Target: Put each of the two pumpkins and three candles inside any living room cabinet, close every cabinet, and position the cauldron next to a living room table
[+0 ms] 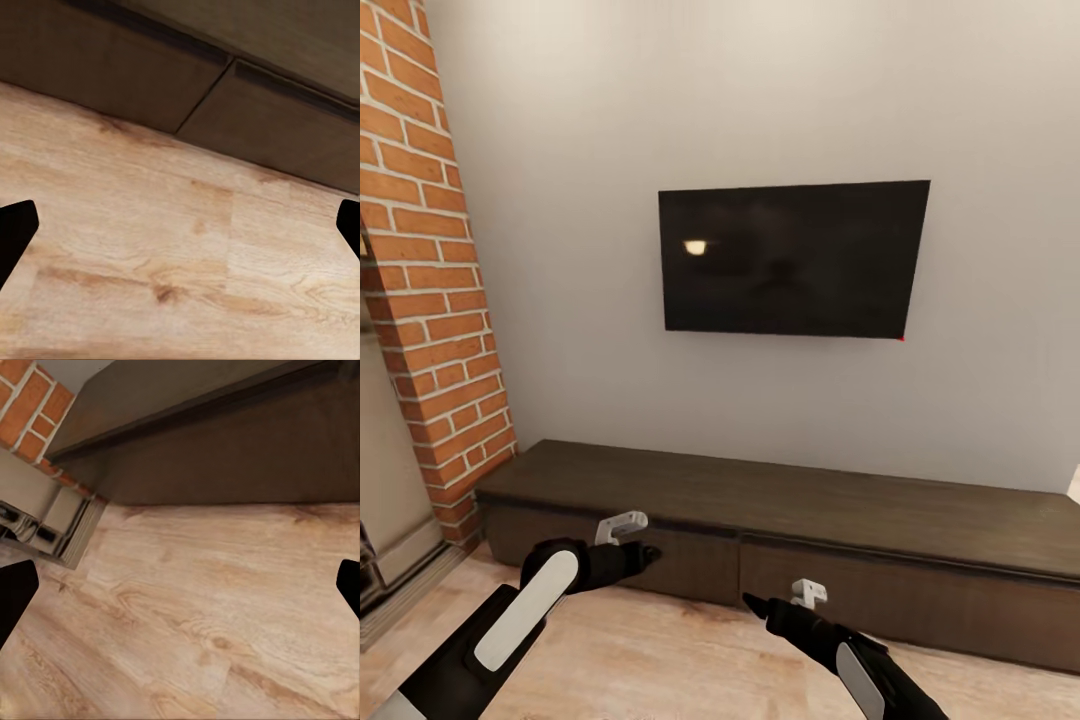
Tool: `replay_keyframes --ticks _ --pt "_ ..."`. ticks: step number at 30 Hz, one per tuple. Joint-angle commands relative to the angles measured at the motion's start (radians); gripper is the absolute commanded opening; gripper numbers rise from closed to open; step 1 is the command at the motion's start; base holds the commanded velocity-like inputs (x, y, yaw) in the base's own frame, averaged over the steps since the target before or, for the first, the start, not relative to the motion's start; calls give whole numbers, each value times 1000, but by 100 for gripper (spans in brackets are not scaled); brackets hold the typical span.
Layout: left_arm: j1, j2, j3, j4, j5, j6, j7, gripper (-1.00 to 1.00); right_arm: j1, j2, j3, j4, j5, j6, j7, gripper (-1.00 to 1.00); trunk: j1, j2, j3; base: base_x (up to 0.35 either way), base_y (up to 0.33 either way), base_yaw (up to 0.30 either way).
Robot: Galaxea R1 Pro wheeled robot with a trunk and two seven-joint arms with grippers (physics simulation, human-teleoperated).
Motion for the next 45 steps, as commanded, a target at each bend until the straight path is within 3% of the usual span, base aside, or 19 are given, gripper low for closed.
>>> replay_keyframes --ticks 1,13,36,45 --pt "-1 1 -2 -1 10 -2 10 100 0 0 1 2 -10 5 0 100 0 -1 -1 170 266 273" --pt "-1 3 17 1 11 -2 9 100 0 0 1 8 -10 1 3 100 0 -1 -1 232 262 237" --pt "-1 3 18 1 12 -2 10 100 0 -1 3 9 -11 -1 3 100 0 -1 -1 257 253 9" --pt "-1 18 27 3 15 26 10 100 -12 -2 4 -8 -7 4 9 100 31 -57 -26 0 0 0"
